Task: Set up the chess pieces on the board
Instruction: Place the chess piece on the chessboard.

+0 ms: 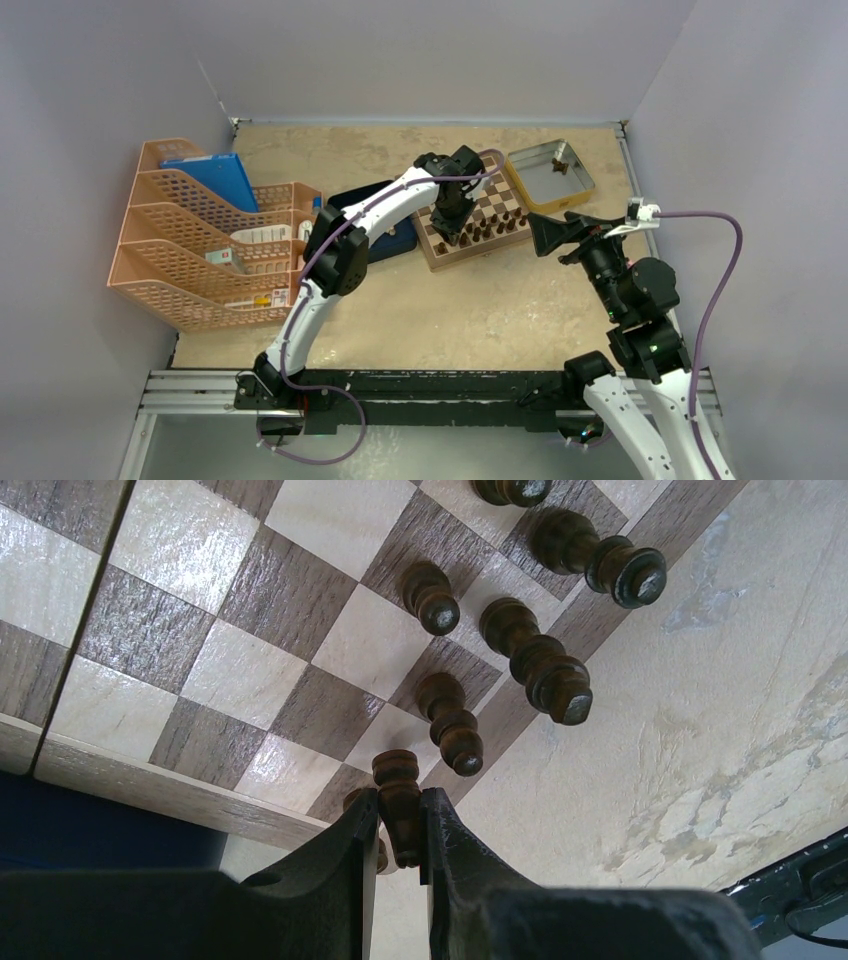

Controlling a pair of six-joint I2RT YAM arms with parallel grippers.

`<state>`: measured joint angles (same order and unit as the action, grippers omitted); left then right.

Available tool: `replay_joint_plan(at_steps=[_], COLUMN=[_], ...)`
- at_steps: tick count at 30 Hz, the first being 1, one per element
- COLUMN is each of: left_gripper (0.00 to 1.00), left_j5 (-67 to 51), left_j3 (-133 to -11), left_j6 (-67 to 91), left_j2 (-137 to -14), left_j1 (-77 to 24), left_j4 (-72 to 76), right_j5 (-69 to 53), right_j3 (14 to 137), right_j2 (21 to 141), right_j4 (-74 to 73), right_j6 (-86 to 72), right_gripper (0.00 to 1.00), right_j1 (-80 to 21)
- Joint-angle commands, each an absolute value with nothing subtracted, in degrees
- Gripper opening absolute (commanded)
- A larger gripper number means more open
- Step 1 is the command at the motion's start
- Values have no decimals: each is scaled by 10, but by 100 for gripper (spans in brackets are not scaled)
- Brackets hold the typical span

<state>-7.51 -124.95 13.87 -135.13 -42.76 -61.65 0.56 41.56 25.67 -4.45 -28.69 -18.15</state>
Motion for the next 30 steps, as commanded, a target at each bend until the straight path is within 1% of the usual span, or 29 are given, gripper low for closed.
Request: replay_joint_plan(at_steps=[1,14,30], left_gripper=[16,21,22], left_j5=[-84,-85,-89], left_j3=[-1273,-1274,-1279], left_j6=[132,132,131], left_j2=[-1354,-1355,-1365], left_j1=[-428,-430,-430], left_j4=[-621,-621,-620], right_j5=[13,15,14], right_j3=[441,440,440], right_j2=[245,244,243], right_j4=[-33,-31,-33], right_j6=[-275,-275,-275], right_gripper=[99,99,99], right_j1=[-182,-181,-181])
